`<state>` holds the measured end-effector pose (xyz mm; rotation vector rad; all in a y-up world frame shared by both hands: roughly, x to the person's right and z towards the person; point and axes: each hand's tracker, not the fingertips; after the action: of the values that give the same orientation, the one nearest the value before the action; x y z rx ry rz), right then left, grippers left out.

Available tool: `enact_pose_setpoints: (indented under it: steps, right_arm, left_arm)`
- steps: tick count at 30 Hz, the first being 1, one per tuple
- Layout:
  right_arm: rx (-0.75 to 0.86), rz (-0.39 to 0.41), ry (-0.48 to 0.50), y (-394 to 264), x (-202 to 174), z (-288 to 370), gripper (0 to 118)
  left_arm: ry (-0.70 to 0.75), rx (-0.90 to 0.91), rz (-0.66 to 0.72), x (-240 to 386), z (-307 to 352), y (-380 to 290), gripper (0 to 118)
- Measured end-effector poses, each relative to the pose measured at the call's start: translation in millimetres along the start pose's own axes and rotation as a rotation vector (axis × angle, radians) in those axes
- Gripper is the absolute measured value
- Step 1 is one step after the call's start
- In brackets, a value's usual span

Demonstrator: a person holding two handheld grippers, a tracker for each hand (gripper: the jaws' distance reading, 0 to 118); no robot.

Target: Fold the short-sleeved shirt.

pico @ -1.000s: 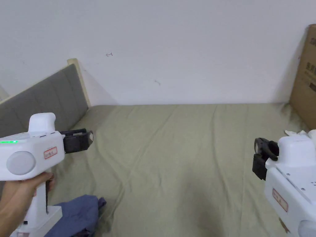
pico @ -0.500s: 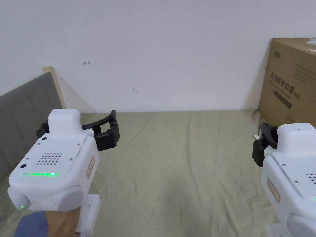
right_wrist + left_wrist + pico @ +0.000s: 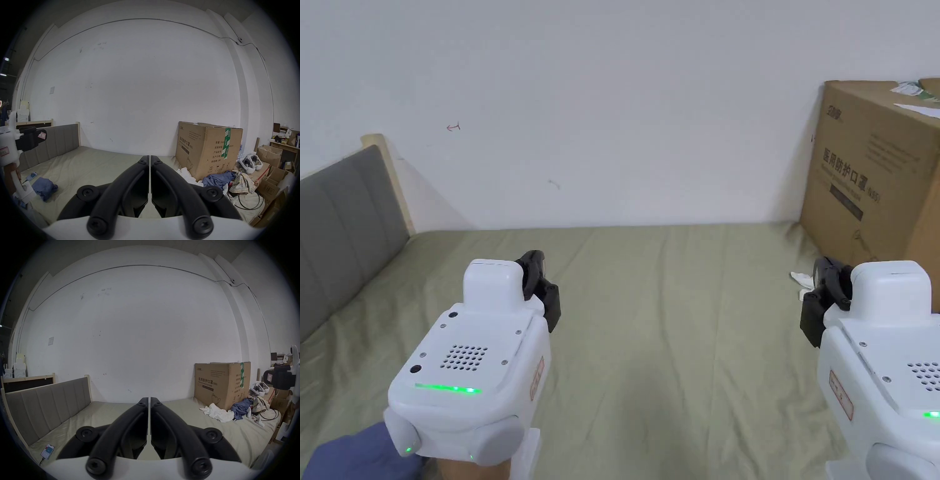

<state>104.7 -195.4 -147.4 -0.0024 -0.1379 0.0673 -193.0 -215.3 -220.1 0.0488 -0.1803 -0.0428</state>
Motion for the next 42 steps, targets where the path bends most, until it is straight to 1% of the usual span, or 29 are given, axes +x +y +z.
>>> enact_pose_setpoints:
  steps: [4,42]
  right_arm:
    - [-0.008,-0.011,0.001,-3.6,-0.5,-3.2,4]
    - [-0.008,-0.006,0.013,-5.3,-5.2,-4.4,4]
  left_arm:
    - [0.0,-0.011,-0.037,2.0,0.9,-3.1,6]
    - [0.021,-0.04,-0.036,-2.5,4.5,-14.7,6]
